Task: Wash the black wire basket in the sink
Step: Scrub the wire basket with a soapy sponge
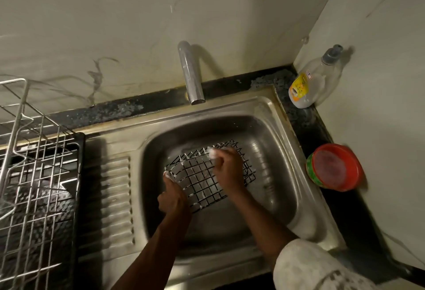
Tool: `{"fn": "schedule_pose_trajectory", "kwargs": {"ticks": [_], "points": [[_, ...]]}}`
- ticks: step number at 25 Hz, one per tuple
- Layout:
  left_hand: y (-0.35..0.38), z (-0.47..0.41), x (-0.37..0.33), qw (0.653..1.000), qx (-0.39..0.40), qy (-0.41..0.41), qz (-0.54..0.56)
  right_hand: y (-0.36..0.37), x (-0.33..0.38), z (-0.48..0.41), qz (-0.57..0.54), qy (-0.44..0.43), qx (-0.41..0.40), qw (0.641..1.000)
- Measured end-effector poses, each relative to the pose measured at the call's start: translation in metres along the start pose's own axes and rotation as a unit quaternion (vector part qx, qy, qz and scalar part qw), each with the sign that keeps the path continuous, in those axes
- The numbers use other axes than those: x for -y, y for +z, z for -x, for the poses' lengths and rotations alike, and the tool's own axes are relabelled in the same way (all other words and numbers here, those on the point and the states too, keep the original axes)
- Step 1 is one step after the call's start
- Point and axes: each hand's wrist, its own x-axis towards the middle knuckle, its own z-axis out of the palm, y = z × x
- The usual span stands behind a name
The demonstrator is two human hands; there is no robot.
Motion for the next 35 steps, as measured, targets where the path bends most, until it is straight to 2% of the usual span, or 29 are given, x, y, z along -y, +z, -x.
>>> {"fn": "schedule_pose_trajectory", "kwargs": {"ticks": [3,5,9,12,14,17,19,22,25,27,29,31,35], "points": [[-0.002,0.000,0.002,1.000,-0.001,0.001,0.013,-0.033,-0.053,-0.028,0.078,0.134,-0.027,0.987],[-0.001,-0.001,0.004,1.000,0.003,0.000,0.031,-0.039,-0.061,-0.033,0.121,0.158,-0.012,0.980],[0.004,-0.003,0.007,0.998,0.013,-0.029,0.056,-0.010,-0.004,0.005,0.074,0.040,0.014,0.996],[0.003,0.002,0.007,0.999,0.004,-0.024,0.044,0.009,0.039,0.049,0.013,-0.073,0.075,0.994],[0.003,-0.007,0.014,0.998,0.012,-0.024,0.056,0.004,0.033,0.051,0.004,-0.096,0.088,0.992],[0.019,-0.044,0.041,0.998,-0.004,-0.026,0.049,-0.017,-0.010,0.016,0.060,0.006,0.020,0.998],[0.017,-0.034,0.037,0.998,-0.010,-0.024,0.053,-0.034,-0.043,-0.013,0.120,0.094,-0.004,0.988],[0.021,-0.039,0.041,0.999,0.002,-0.013,0.029,-0.041,-0.044,-0.022,0.159,0.125,-0.005,0.979],[0.021,-0.043,0.041,0.999,0.001,-0.036,0.028,-0.020,0.005,0.025,0.084,0.021,0.026,0.996],[0.008,-0.020,0.025,0.999,0.017,-0.043,0.028,-0.005,0.033,0.066,0.039,-0.071,0.069,0.994],[0.001,-0.001,0.013,0.998,0.029,-0.043,0.021,-0.003,0.036,0.073,0.031,-0.122,0.074,0.989],[0.000,0.001,0.015,0.999,0.031,-0.037,0.024,-0.013,0.019,0.053,0.045,-0.095,0.061,0.993],[0.009,-0.006,0.020,0.999,-0.001,-0.030,0.033,-0.039,-0.038,0.007,0.110,0.044,0.004,0.993]]}}
